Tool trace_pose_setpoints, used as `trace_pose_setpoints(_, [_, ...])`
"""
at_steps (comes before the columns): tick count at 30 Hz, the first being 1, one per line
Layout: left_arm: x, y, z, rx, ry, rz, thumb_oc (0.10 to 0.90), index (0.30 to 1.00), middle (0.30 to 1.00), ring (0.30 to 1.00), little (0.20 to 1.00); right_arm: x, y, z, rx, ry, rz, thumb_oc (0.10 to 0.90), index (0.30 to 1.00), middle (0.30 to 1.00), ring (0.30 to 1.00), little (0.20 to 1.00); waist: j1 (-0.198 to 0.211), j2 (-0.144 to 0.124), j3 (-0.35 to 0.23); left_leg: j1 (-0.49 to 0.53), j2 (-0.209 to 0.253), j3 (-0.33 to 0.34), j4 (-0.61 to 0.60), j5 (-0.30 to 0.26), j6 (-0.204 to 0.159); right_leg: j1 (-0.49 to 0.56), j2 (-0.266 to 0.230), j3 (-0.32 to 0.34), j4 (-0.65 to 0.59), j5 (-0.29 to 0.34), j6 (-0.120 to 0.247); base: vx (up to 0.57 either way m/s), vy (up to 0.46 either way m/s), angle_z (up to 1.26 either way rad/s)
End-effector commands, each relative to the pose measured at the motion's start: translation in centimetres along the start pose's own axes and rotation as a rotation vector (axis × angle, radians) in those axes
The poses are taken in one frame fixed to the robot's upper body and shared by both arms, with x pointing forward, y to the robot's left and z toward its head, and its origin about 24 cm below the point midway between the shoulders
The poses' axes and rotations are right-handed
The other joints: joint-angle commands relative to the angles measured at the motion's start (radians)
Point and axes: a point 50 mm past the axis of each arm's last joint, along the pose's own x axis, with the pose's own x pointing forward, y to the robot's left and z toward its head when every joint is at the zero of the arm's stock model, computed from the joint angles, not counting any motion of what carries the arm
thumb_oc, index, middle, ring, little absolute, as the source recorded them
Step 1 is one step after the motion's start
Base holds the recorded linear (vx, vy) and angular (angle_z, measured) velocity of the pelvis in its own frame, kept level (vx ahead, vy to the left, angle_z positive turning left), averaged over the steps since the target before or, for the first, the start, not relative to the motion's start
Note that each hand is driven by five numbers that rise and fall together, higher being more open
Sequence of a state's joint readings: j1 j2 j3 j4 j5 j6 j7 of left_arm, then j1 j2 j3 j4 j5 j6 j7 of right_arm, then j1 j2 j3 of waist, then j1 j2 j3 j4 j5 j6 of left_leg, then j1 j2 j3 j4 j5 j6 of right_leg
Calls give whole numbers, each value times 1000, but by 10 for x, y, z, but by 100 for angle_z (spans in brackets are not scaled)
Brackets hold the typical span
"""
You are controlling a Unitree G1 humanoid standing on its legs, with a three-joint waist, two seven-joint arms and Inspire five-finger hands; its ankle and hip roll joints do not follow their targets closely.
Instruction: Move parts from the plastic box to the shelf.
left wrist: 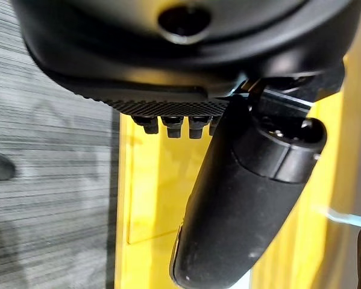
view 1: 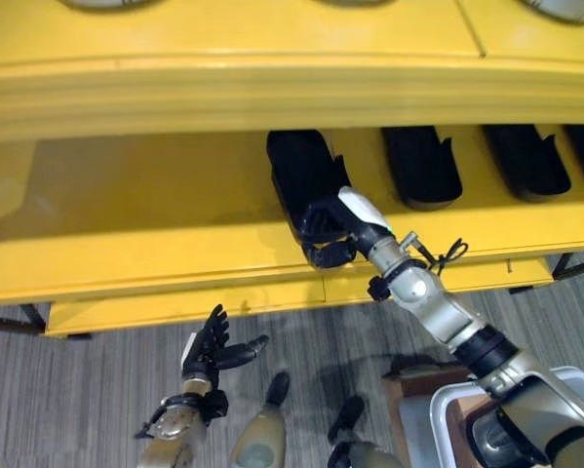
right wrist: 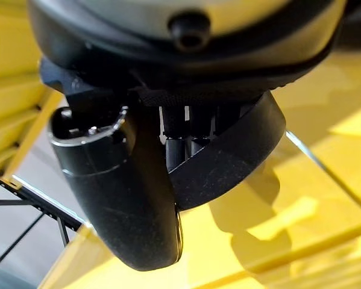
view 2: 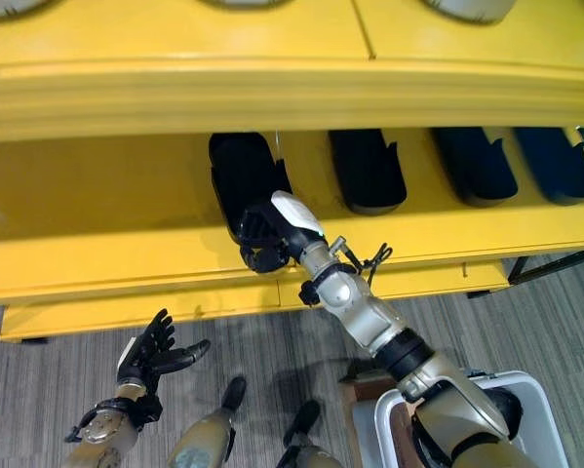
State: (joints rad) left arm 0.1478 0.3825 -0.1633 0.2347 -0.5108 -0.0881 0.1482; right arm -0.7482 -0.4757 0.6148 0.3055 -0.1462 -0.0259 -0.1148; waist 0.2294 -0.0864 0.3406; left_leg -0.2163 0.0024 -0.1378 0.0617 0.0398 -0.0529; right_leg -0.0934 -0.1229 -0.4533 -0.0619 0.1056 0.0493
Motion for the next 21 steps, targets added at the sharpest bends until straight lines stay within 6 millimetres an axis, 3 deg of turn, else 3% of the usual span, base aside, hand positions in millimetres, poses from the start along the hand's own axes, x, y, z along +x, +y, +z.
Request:
trace_pose_setpoints(1, [-2,6,39,16,-185,-29,900,1000,1000,1000,1000,23,-36,65,46,-279,-176,400,300,300,300,300,31,1,-43,15,45,91,63,-48,13,-82,-112,-15,168,-26,90,-31,-19,13])
trace_pose_setpoints(12, [4,4,54,22,-232,-28,900,1000,1000,1000,1000,43,-58,66,54,-219,-295,400,300,300,300,300,78,14,40,-66,33,52,129,-62,19,-137,-128,-37,240,-50,83,-22,-11,10])
trace_pose_setpoints(21, [7,4,62,31,-257,-26,900,1000,1000,1000,1000,54,-66,67,89,-180,-353,400,300,300,300,300,115,1,82,-104,18,23,150,-64,25,-146,-133,-62,248,-52,83,1,-4,12])
